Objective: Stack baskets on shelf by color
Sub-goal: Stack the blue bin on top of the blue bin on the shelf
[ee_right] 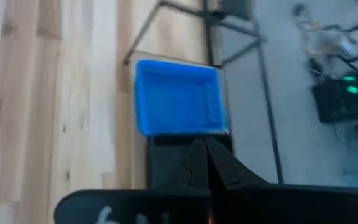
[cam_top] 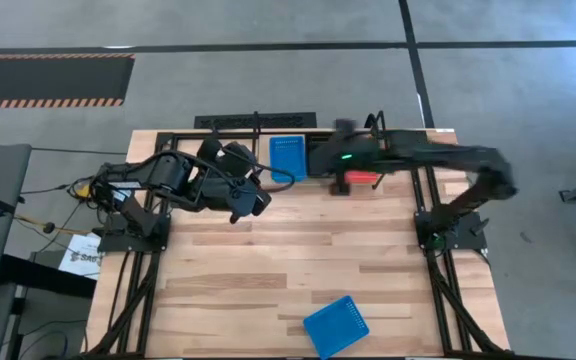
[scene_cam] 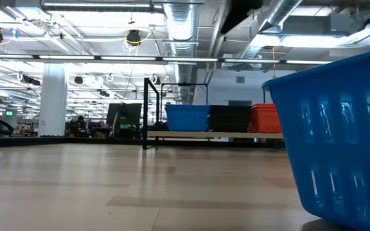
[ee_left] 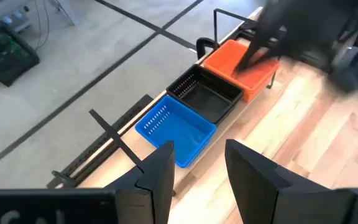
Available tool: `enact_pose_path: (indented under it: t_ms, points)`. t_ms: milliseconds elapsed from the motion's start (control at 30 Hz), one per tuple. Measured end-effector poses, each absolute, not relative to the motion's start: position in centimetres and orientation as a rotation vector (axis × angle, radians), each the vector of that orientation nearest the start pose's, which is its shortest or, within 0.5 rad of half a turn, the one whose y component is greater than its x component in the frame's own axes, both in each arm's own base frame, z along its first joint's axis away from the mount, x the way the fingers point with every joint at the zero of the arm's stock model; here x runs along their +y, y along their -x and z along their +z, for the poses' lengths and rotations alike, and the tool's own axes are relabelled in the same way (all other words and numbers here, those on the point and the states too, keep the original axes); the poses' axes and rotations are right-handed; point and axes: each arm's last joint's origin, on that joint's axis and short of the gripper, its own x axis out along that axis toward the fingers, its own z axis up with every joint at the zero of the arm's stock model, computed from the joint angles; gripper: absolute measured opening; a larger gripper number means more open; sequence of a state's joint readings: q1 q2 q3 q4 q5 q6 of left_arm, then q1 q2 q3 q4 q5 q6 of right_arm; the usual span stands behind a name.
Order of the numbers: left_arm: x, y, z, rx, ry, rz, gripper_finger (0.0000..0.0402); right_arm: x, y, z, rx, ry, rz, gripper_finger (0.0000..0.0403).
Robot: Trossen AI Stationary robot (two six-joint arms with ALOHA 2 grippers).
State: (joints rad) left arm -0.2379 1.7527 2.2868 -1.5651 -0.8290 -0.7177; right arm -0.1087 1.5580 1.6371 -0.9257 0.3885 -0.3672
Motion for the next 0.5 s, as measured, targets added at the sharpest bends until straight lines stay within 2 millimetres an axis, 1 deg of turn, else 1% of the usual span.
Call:
enact_pose_path:
  t_ms: [67,133,233,367,500]
  points:
    - [-4.7,-29.0,46.5,0.649,0.13,0.806,0.0132,-4.1,-28.8,39.8,0.876,0.417,-0.367,0.0001]
    - [-4.6,-29.1,46.5,0.648,0.134,0.805,0.0132,-3.7,-25.6,41.9,0.822,0.356,-0.401,0.0001]
    - [-4.6,-29.1,46.5,0.646,0.143,0.801,0.0132,-2.7,-20.9,44.6,0.689,0.261,-0.437,0.0001]
    - [-4.6,-29.2,46.5,0.651,0.162,0.784,0.0132,-1.5,-15.7,46.9,0.535,0.159,-0.429,0.0001]
    - [-4.8,-30.2,45.8,0.642,0.182,0.759,0.0132,-0.8,-11.9,48.1,0.418,0.082,-0.395,0.0001]
